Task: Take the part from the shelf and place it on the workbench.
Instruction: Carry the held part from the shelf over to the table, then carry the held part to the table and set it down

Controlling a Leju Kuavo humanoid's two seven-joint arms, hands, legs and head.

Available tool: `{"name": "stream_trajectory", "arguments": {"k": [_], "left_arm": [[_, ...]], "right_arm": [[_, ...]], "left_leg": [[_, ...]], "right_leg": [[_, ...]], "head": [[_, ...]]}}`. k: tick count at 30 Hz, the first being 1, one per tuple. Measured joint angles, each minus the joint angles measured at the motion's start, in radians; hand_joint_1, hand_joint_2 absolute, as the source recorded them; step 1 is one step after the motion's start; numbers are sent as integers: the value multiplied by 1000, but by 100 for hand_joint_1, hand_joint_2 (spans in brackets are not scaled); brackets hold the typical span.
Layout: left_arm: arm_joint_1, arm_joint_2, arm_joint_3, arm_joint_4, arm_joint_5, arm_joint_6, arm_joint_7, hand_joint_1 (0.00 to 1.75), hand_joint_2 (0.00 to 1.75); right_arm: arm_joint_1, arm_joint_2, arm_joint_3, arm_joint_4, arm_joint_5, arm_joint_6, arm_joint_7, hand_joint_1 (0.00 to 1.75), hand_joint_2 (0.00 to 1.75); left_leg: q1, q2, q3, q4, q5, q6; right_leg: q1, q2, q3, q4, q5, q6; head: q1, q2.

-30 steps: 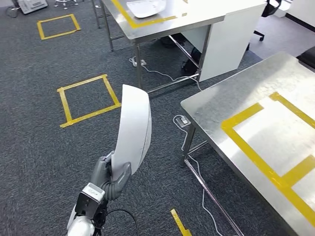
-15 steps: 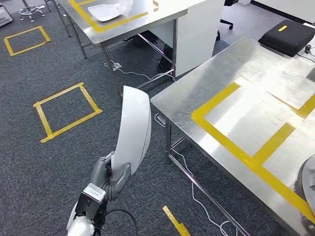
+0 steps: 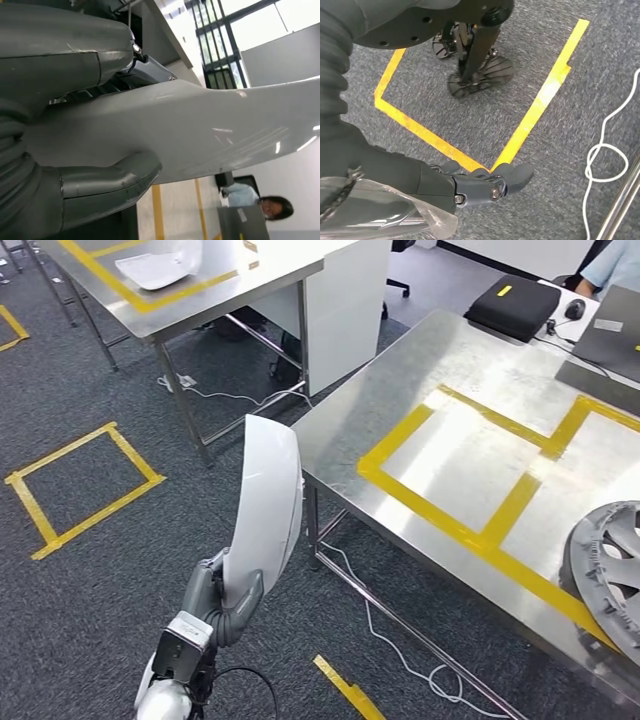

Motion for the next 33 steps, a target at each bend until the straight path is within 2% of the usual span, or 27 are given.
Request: {"name": "stream_trajectory", "arguments": {"k": [1,2,3,4,5,6,7,8,10,11,13,15,16,17,18,19,21,22,23,24,25,26,28,30,31,32,33], "left_arm": [[0,0,1,2,-6,0,1,175,175],[-1,0,2,4,-13,0,2,175,175],[-3,0,2,6,-21,0,3,175,175],[-6,0,2,9,-31,1,5,175,175],[-12,0,3,11,-41,2,7,175,175],[-18,-1,4,13,-50,4,10,175,175],[-26,-1,5,16,-60,5,13,175,175],[-34,-1,7,18,-70,6,16,175,175],[-52,-2,10,24,-84,8,21,175,175],[-60,-2,12,28,-88,8,23,175,175],[-73,-2,14,34,-92,8,25,175,175],[-79,-2,19,41,-100,10,31,175,175],[-82,-1,22,46,-109,13,39,175,175],[-89,0,24,54,-122,16,49,175,175],[-101,0,27,63,-137,18,61,175,175],[-116,0,29,74,-152,20,72,175,175],[-156,1,35,99,-182,21,91,175,175],[-176,1,39,112,-198,23,99,175,175],[-195,1,41,126,-215,25,109,175,175],[-211,1,43,141,-233,27,119,175,175],[-226,0,45,155,-253,31,132,175,175],[-241,-1,45,169,-275,36,145,175,175],[-272,-3,47,197,-322,46,172,175,175],[-296,-3,49,225,-354,52,190,175,175],[-303,-3,50,238,-361,54,195,175,175],[-307,-2,51,250,-366,55,198,175,175],[-311,-2,52,260,-369,55,199,175,175]], "right_arm": [[-1,0,0,0,2,1,0,0,175],[0,0,0,0,4,3,0,0,175],[1,0,0,0,6,5,-1,0,175],[2,-1,0,0,10,7,-1,0,175],[3,-2,0,0,13,9,-2,0,175],[1,-2,0,0,17,11,-4,0,175],[-1,-3,0,0,21,12,-6,0,175],[-3,-3,0,0,26,13,-7,0,175],[-4,-3,0,1,33,15,-10,0,175],[-4,-3,0,1,35,16,-10,0,175],[-5,-3,0,1,37,16,-11,0,175],[-7,-4,0,1,39,16,-12,0,175],[-8,-4,0,1,41,17,-13,0,175],[-8,-4,0,3,46,17,-15,0,175],[-8,-6,1,5,51,16,-18,0,175],[-9,-8,1,10,55,14,-20,0,175],[-13,-13,3,25,64,8,-26,0,175],[-17,-16,5,34,68,4,-30,0,175],[-20,-20,7,43,71,-1,-32,0,175],[-22,-24,10,53,74,-4,-35,0,175],[-23,-28,12,63,77,-8,-37,0,175],[-23,-33,14,72,80,-10,-38,0,175],[-25,-43,20,89,86,-15,-40,0,175],[-31,-51,25,103,90,-18,-41,0,175],[-33,-55,28,110,91,-18,-41,0,175],[-34,-58,30,115,91,-18,-41,0,175],[-33,-61,32,120,91,-18,-41,0,175]], "left_leg": [[-1,14,0,0,-1,0],[-1,27,0,1,-1,-1],[-1,38,0,1,-3,-3],[-1,48,1,3,-5,-5],[-1,57,2,5,-8,-10],[-4,65,3,9,-12,-15],[-7,71,3,13,-16,-20],[-11,77,3,16,-18,-25],[-12,89,5,18,-21,-30],[-10,85,5,21,-26,-34],[-5,50,-14,73,-67,-44],[-2,13,-70,205,-137,-48],[-2,8,-101,271,-163,-47],[-2,6,-121,312,-169,-45],[-2,4,-126,316,-155,-42],[-2,1,-114,285,-125,-38],[-2,-30,-59,152,-47,-27],[-2,-48,-35,95,-25,-22],[-2,-63,-20,55,-13,-18],[-3,-68,-17,42,-15,-16],[-4,-62,-17,35,-14,-15],[-3,-53,-18,31,-11,-13],[1,-33,-17,20,-2,-5],[1,-9,-17,16,1,0],[-1,4,-18,16,1,0],[-2,18,-19,17,1,1],[-2,30,-19,17,0,1]], "right_leg": [[-1,-6,-26,55,-19,4],[-2,-9,-35,79,-21,7],[-3,-13,-23,61,-3,9],[-4,-21,10,3,27,10],[-4,-42,53,-73,55,11],[-2,-60,92,-138,74,8],[-1,-72,118,-182,84,2],[1,-78,128,-200,83,-4],[2,-59,127,-200,85,-18],[1,-51,126,-200,86,-23],[-2,-34,125,-201,90,-36],[-1,-13,123,-201,92,-43],[0,-1,122,-201,93,-44],[1,11,122,-201,94,-45],[1,23,122,-200,94,-46],[2,34,122,-200,95,-45],[3,56,122,-199,98,-42],[4,67,120,-198,100,-38],[3,76,115,-197,103,-32],[1,84,109,-197,107,-26],[-1,93,103,-198,111,-19],[-2,91,96,-198,112,-13],[0,55,71,-160,87,-5],[2,7,15,-45,28,0],[1,-2,-18,23,0,4],[1,-7,-40,71,-13,6],[0,-10,-45,83,-9,8]], "head": [[0,0],[0,0],[0,0],[0,0],[0,0],[1,0],[0,0],[0,0],[-2,0],[-2,0],[-4,0],[-5,0],[-4,0],[-4,0],[-4,0],[-4,0],[-4,0],[-4,0],[-4,0],[-5,0],[-6,0],[-6,0],[-1,0],[5,0],[6,0],[6,0],[6,0]]}}
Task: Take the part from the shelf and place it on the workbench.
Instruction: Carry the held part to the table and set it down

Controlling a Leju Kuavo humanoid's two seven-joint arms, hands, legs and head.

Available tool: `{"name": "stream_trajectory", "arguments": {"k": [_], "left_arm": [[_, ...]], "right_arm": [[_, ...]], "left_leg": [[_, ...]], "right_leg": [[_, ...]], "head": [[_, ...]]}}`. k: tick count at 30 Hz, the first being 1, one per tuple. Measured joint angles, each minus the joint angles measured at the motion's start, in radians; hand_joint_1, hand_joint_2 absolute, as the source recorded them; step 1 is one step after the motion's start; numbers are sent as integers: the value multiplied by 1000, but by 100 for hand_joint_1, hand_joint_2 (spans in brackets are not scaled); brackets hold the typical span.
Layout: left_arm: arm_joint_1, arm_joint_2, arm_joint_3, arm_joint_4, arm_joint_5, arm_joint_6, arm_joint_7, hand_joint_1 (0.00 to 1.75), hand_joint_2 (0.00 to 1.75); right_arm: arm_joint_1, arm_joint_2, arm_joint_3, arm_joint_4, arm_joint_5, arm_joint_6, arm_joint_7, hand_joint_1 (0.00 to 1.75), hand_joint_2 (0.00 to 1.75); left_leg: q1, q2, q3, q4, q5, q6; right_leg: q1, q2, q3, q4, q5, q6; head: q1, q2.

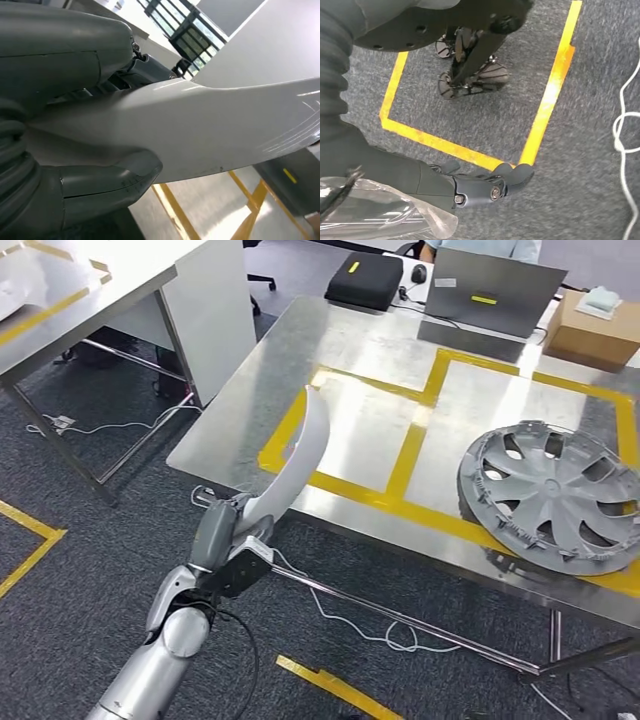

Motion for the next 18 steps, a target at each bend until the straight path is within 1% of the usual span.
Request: {"name": "stream_trajectory", "arguments": {"k": [1,2,3,4,5,6,7,8,9,10,11,12,13,14,15,16,17,18], "left_arm": [[-4,0,0,8,-2,0,0,175,175],[-8,0,0,15,-4,0,1,175,175],[-12,0,0,20,-6,1,1,175,175],[-17,0,1,24,-12,2,4,175,175],[-22,1,1,29,-23,4,12,175,175],[-28,1,2,35,-39,7,22,175,175],[-35,1,2,44,-61,10,36,175,175],[-43,1,2,54,-82,12,49,175,175],[-51,1,2,64,-103,15,60,175,175],[-59,1,3,74,-122,20,71,175,175],[-66,1,4,84,-142,24,82,175,175],[-72,2,6,96,-162,28,94,175,175],[-76,3,8,109,-182,32,108,175,175],[-80,4,9,122,-202,34,122,175,175],[-83,4,10,133,-221,36,135,175,175],[-90,5,10,145,-241,38,148,175,175],[-99,5,10,155,-261,39,159,175,175],[-110,5,10,165,-281,40,170,175,175]], "right_arm": [[1,-3,2,4,0,0,0,0,175],[2,-6,3,7,0,0,0,0,175],[2,-8,4,10,0,-1,0,0,175],[-1,-10,5,13,0,-1,0,0,175],[-3,-11,7,15,1,-1,0,0,175],[-5,-12,9,19,3,-1,0,0,175],[-6,-13,11,22,6,-2,1,0,175],[-6,-14,13,26,9,-2,2,0,175],[-5,-15,15,30,12,-3,3,0,175],[-6,-16,17,32,14,-4,4,0,175],[-8,-17,20,35,16,-5,5,0,175],[-11,-18,22,37,17,-5,6,0,175],[-13,-19,25,39,18,-6,6,0,175],[-14,-19,28,42,19,-6,8,0,175],[-15,-20,32,44,19,-6,9,0,175],[-15,-21,36,46,20,-5,10,0,175],[-16,-22,39,49,21,-5,12,0,175],[-17,-22,43,51,21,-4,13,0,175]], "left_leg": [[0,11,0,0,-1,-1],[0,21,2,1,-3,-3],[-2,30,3,2,-5,-6],[-5,38,3,5,-9,-11],[-8,46,3,8,-11,-16],[-12,54,3,10,-13,-20],[-14,62,3,11,-14,-23],[-13,66,4,11,-17,-27],[-11,55,3,18,-25,-32],[-8,36,-5,40,-43,-37],[-6,12,-23,85,-72,-42],[-4,-10,-51,151,-106,-44],[-3,-20,-85,224,-137,-45],[-3,-24,-113,284,-155,-45],[-3,-26,-129,311,-153,-43],[-3,-28,-126,295,-129,-39],[-4,-34,-106,242,-88,-34],[-4,-52,-78,172,-46,-27]], "right_leg": [[0,-5,17,-28,22,0],[0,-14,52,-91,54,-1],[2,-34,92,-164,80,-2],[4,-50,128,-226,97,-6],[7,-62,149,-265,104,-11],[9,-66,157,-281,102,-17],[10,-58,158,-282,104,-24],[9,-49,156,-282,105,-30],[8,-40,155,-282,107,-35],[6,-31,155,-284,109,-41],[4,-21,155,-285,111,-47],[4,-10,155,-285,111,-50],[5,1,154,-285,112,-52],[6,14,154,-284,113,-53],[8,27,154,-284,113,-54],[9,39,155,-283,113,-54],[11,51,156,-282,114,-54],[10,62,155,-282,114,-54]], "head": [[0,0],[0,0],[1,0],[1,0],[1,0],[1,0],[1,0],[1,0],[0,0],[0,0],[-1,0],[-2,0],[-2,0],[-2,0],[-2,0],[-2,0],[-2,0],[-2,0]]}}
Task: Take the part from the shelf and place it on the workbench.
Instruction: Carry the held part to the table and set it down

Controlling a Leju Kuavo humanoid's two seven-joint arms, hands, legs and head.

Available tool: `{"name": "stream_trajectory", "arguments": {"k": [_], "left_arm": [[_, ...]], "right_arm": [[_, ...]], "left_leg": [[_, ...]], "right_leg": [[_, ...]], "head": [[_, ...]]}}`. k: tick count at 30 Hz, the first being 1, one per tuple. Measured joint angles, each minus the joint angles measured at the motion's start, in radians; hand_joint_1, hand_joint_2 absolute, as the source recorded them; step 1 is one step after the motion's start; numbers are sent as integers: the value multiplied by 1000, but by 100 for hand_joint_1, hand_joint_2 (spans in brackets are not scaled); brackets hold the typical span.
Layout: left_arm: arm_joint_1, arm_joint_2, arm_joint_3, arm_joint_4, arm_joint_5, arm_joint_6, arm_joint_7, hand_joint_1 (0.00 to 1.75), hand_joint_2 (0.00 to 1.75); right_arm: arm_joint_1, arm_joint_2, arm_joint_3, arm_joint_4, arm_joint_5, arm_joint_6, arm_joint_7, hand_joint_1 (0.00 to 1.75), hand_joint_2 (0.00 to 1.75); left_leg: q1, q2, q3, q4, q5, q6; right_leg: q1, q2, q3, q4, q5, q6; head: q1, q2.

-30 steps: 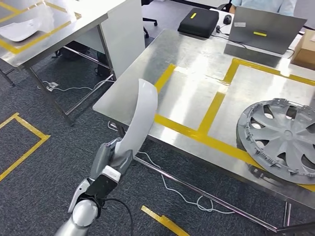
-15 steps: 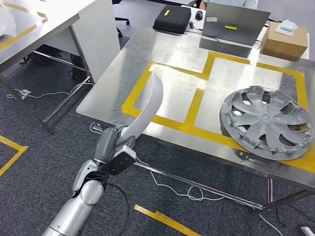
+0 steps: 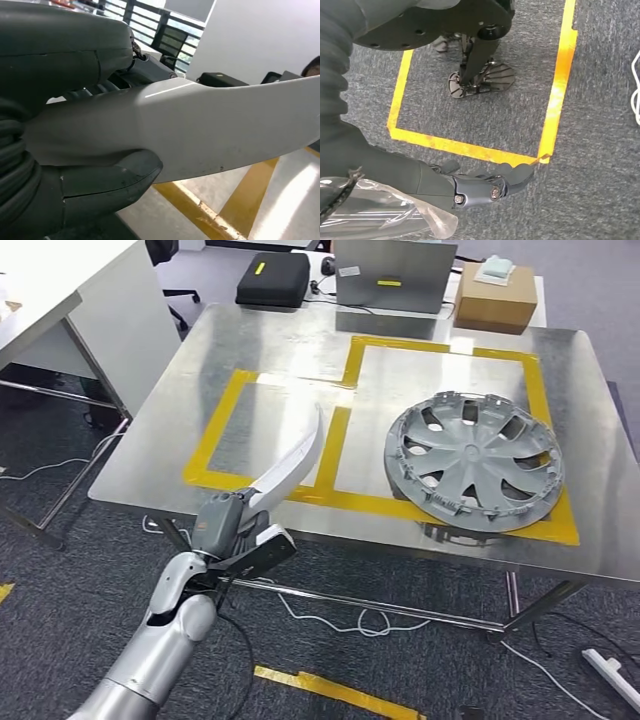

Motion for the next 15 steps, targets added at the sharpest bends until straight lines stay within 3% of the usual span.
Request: {"name": "stream_trajectory", "arguments": {"k": [1,3,5,6,8,10,12,13,15], "left_arm": [[-12,0,0,11,-21,1,11,175,175],[-33,-1,0,32,-62,1,31,175,175],[-48,-5,-1,51,-96,0,51,175,175],[-56,-9,-2,60,-112,-2,61,175,175],[-73,-16,-3,79,-139,-6,78,175,175],[-87,-19,-3,102,-160,-11,96,175,175],[-93,-19,-1,128,-181,-14,117,175,175],[-96,-19,0,140,-194,-15,129,175,175],[-109,-21,1,164,-230,-17,162,175,175]], "right_arm": [[-3,0,4,3,1,0,2,0,175],[-10,-2,13,9,2,1,5,0,175],[-12,-3,20,13,2,1,8,0,175],[-12,-5,23,14,2,2,8,0,175],[-14,-7,28,17,2,5,9,0,175],[-20,-9,35,20,2,11,9,0,175],[-20,-11,42,22,1,20,9,0,175],[-18,-12,45,23,1,26,8,0,175],[-14,-15,51,25,1,40,4,0,175]], "left_leg": [[0,-23,25,-64,33,7],[-2,-54,50,-132,52,18],[-2,-44,52,-148,50,22],[1,-34,54,-157,53,25],[6,-12,60,-172,61,29],[5,10,61,-174,63,32],[4,29,60,-173,62,32],[4,36,60,-173,61,31],[5,43,60,-170,58,26]], "right_leg": [[0,10,-2,2,1,2],[-4,28,-14,4,7,11],[-7,45,-25,1,14,25],[-6,39,-31,3,12,30],[-2,-2,-60,53,-21,39],[-4,-46,-121,176,-80,47],[-10,-60,-166,271,-108,57],[-13,-63,-163,269,-97,61],[-19,-69,-96,152,-39,64]], "head": [[1,0],[-1,0],[-5,0],[-5,0],[1,0],[5,0],[5,0],[5,0],[5,0]]}}
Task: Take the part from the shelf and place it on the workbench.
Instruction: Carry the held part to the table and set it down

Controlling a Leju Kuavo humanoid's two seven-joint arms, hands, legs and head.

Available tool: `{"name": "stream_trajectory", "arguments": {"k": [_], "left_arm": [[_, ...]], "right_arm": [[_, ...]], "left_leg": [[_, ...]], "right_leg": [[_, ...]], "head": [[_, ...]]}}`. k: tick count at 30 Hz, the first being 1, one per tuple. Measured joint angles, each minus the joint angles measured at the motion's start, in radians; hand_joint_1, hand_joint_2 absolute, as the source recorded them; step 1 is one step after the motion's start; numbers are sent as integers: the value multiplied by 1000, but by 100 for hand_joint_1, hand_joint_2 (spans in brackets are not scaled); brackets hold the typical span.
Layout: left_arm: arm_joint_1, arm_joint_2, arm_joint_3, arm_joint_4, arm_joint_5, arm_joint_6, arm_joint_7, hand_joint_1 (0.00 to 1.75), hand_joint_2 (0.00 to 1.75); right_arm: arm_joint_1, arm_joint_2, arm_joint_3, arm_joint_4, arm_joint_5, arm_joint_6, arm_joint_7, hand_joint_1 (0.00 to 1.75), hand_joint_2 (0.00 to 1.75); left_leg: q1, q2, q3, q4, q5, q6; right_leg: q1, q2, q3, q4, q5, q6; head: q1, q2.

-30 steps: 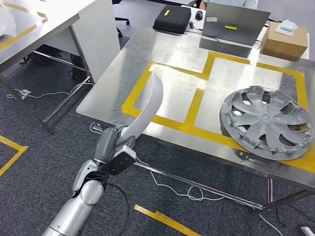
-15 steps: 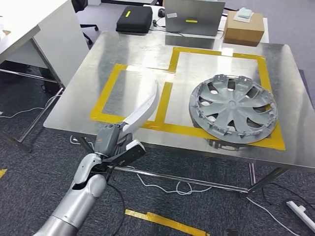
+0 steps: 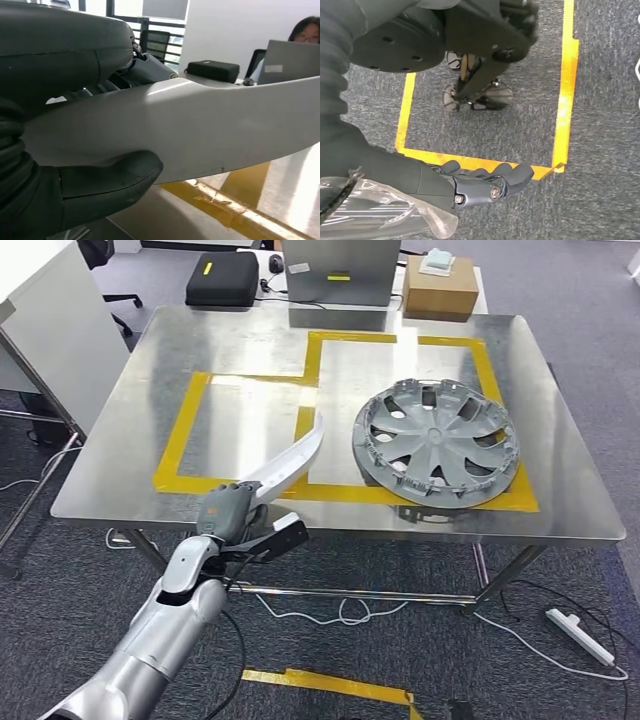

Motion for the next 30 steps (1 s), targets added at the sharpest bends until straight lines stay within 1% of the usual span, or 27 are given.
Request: {"name": "stream_trajectory", "arguments": {"k": [1,2,3,4,5,7,8,10,12,13,16,17,18,20,30], "left_arm": [[-10,0,2,12,-23,-1,21,175,175],[-21,0,4,25,-44,-3,41,175,175],[-32,1,7,37,-60,-5,55,175,175],[-40,2,10,47,-69,-6,63,175,175],[-45,2,13,57,-76,-6,67,175,175],[-56,3,19,76,-93,-5,74,175,175],[-63,3,22,85,-103,-5,78,175,175],[-79,4,29,103,-122,-5,87,175,175],[-92,4,37,117,-133,-5,94,175,175],[-96,4,41,122,-136,-5,95,175,175],[-103,4,47,133,-139,-5,96,175,175],[-104,4,48,136,-139,-5,96,175,175],[-105,4,48,139,-139,-5,96,175,175],[-106,4,49,144,-139,-5,96,175,175],[-109,5,50,160,-139,-5,96,175,175]], "right_arm": [[0,-1,3,2,0,8,-4,0,175],[0,-2,7,4,0,14,-8,0,175],[0,-2,10,5,0,19,-11,0,175],[1,-2,13,7,-1,23,-14,0,175],[2,-2,15,9,-2,25,-16,0,175],[4,-2,18,12,-4,30,-20,0,175],[4,-2,19,13,-5,33,-23,0,175],[5,-2,21,15,-8,37,-28,0,175],[6,-3,23,17,-10,39,-31,0,175],[6,-3,24,18,-11,39,-32,0,175],[6,-3,25,20,-11,40,-33,0,175],[7,-3,25,20,-11,40,-33,0,175],[7,-3,25,20,-11,41,-33,0,175],[7,-4,25,21,-11,41,-33,0,175],[11,-4,25,22,-11,41,-33,0,175]], "left_leg": [[-2,1,-1,4,-3,-5],[-3,2,-3,8,-5,-11],[-6,1,-5,12,-7,-15],[-8,1,-7,15,-7,-13],[-8,1,-7,16,-6,-8],[-8,0,-6,14,-3,3],[-7,0,-6,13,-2,5],[-5,1,-5,10,-1,6],[-3,1,-5,8,1,2],[-2,1,-5,7,2,-2],[1,1,-6,4,3,-24],[1,1,-6,4,3,-31],[1,1,-6,4,3,-35],[1,1,-6,4,3,-36],[-3,1,-7,6,3,-36]], "right_leg": [[0,-4,42,-70,21,-1],[0,-6,74,-123,34,-5],[0,-8,91,-151,38,-9],[1,-7,96,-156,36,-13],[1,-6,95,-157,38,-16],[2,-3,94,-157,38,-17],[4,-2,94,-157,38,-19],[7,-2,93,-156,37,-25],[10,-2,92,-155,36,-30],[11,-2,92,-155,36,-31],[12,-3,90,-154,37,-33],[12,-3,89,-153,37,-34],[12,-3,89,-153,37,-34],[12,-3,89,-153,37,-35],[8,-3,90,-153,39,-33]], "head": [[1,0],[0,0],[0,0],[0,0],[-1,0],[-1,0],[-1,0],[-1,0],[-1,0],[-1,0],[-1,0],[-1,0],[-1,0],[0,0],[0,0]]}}
